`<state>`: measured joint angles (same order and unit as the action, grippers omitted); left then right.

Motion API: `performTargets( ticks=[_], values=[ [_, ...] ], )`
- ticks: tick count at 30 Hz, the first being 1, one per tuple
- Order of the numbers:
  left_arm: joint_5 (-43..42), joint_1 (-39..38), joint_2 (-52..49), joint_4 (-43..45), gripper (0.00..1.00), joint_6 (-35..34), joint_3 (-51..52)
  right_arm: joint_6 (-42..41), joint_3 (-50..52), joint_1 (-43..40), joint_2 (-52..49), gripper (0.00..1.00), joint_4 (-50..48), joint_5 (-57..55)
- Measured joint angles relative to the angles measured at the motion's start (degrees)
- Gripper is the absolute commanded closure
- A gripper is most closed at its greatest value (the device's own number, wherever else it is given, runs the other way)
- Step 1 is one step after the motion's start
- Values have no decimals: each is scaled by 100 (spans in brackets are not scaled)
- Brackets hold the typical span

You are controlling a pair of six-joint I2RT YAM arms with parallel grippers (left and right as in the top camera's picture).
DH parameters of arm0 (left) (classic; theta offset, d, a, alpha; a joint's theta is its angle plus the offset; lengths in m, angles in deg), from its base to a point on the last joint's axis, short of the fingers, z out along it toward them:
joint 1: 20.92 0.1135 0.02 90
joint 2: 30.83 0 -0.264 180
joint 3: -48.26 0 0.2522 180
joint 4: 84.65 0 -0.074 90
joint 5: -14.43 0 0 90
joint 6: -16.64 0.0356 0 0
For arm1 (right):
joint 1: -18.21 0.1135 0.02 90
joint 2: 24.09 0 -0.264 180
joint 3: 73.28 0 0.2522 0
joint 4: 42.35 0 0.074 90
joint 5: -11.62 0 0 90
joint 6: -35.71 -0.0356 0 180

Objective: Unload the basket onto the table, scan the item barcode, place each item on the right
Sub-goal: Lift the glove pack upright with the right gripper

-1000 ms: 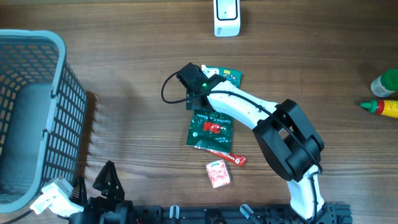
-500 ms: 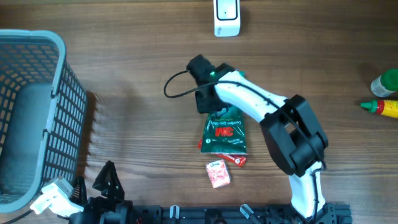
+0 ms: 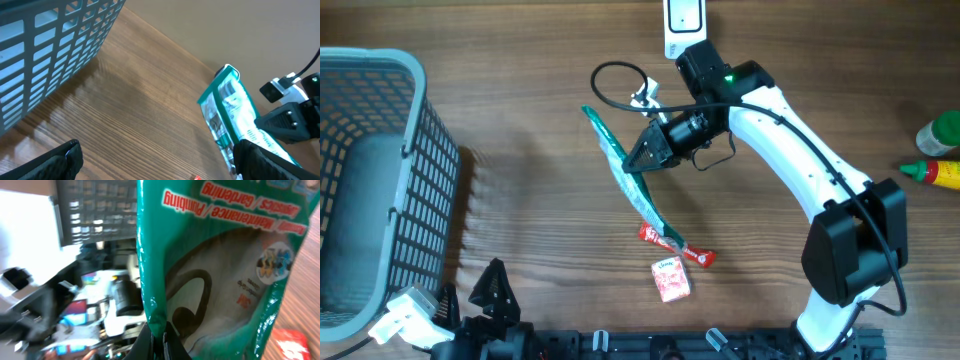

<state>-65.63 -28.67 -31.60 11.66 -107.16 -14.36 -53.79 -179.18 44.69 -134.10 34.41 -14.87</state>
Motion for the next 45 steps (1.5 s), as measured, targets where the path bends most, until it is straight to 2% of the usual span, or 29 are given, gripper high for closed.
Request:
performTargets(
  ticks=[4, 9, 13, 18, 25, 31, 36, 40, 45],
  values=[
    [0, 0, 0, 0, 0, 0, 0, 188, 369, -2, 0, 95, -444, 592],
    [0, 0, 0, 0, 0, 2, 0, 258, 1104, -2, 0, 96, -1355, 682],
    [0, 0, 0, 0, 0, 0, 0, 61, 1580, -2, -2, 95, -1528, 33],
    [0, 0, 0, 0, 0, 0, 0, -190, 1596, -2, -2, 95, -1633, -1187],
    [0, 0, 0, 0, 0, 0, 0, -330, 1593, -2, -2, 95, -1622, -1593],
    [0, 0, 0, 0, 0, 0, 0, -352, 1377, -2, 37, 95, -1547, -1421],
    [0, 0, 0, 0, 0, 0, 0, -564, 1349, -15, 595, 95, -1272, -1281],
    [-28, 0, 0, 205, 0, 2, 0, -516, 1292, -166, 1097, 95, -903, -483],
    [-892, 0, 0, 743, 0, -184, 2, -361, 1290, -507, 1292, 95, -728, 822]
  ],
)
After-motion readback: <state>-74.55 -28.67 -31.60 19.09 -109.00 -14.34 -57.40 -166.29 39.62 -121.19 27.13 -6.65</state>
